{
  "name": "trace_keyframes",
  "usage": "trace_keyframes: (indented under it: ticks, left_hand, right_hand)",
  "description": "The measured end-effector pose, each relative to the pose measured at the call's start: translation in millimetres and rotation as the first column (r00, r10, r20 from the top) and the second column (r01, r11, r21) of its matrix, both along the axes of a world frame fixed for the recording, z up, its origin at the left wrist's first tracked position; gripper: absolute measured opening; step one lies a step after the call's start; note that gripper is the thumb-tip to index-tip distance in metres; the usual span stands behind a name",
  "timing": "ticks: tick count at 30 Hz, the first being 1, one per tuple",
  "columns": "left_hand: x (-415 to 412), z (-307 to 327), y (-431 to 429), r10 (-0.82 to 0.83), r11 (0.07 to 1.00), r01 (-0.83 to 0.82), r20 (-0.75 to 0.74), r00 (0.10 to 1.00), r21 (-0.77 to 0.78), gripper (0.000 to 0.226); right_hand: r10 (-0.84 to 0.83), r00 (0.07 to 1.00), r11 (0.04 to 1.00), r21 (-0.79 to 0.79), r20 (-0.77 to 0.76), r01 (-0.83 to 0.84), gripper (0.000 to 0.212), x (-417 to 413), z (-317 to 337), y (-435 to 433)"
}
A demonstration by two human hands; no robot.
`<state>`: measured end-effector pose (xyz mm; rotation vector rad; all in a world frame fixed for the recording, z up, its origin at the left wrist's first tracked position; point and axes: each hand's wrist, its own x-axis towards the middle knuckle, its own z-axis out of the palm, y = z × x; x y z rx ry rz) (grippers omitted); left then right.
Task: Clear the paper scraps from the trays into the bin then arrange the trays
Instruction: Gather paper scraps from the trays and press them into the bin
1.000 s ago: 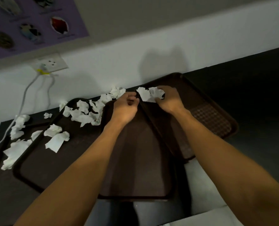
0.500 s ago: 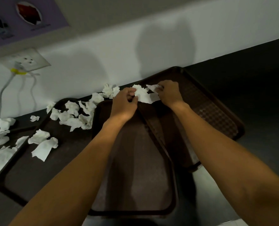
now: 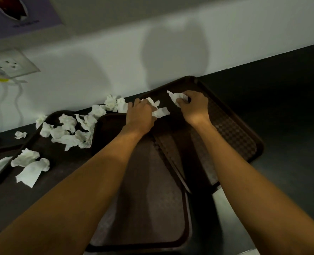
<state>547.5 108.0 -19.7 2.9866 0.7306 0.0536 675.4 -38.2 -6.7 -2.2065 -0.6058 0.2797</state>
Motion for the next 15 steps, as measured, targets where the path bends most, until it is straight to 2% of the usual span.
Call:
trace_keyframes:
  ticks: [5,7,10,12,15]
  left_hand:
    - [-11,-8,-6,0.036,0.999,-0.032,0.187,0.982,-0.027,0.023]
    - [-18,-9,-9,0.079,0.991,-0.043,0.298,0.951,-0.127,0.022]
    - [-31,-2,-13,0.226,0.925,-0.057,0.425,0.877,-0.375,0.016]
    - [-39,8,-16,0.34,0.862,-0.073,0.465,0.817,-0.502,0.009]
    - [-55,25,-18,0.505,0.777,-0.159,0.453,0.735,-0.61,0.002]
  right_hand:
    - [-0.018,0.999,1.0,-0.009,-0.035,0.018,0.03,-6,2,-4]
    - [-0.016,0.999,1.0,0.003,-0.052,0.016,0.03,-8,3,-5]
    - [-0.013,0.997,0.999,0.04,-0.082,0.016,0.028,-15,7,-8]
    - [-0.013,0.995,0.998,0.06,-0.1,0.019,0.029,-22,10,-9]
    - [0.006,0.995,0.995,0.096,-0.097,0.003,0.03,-37,15,-10]
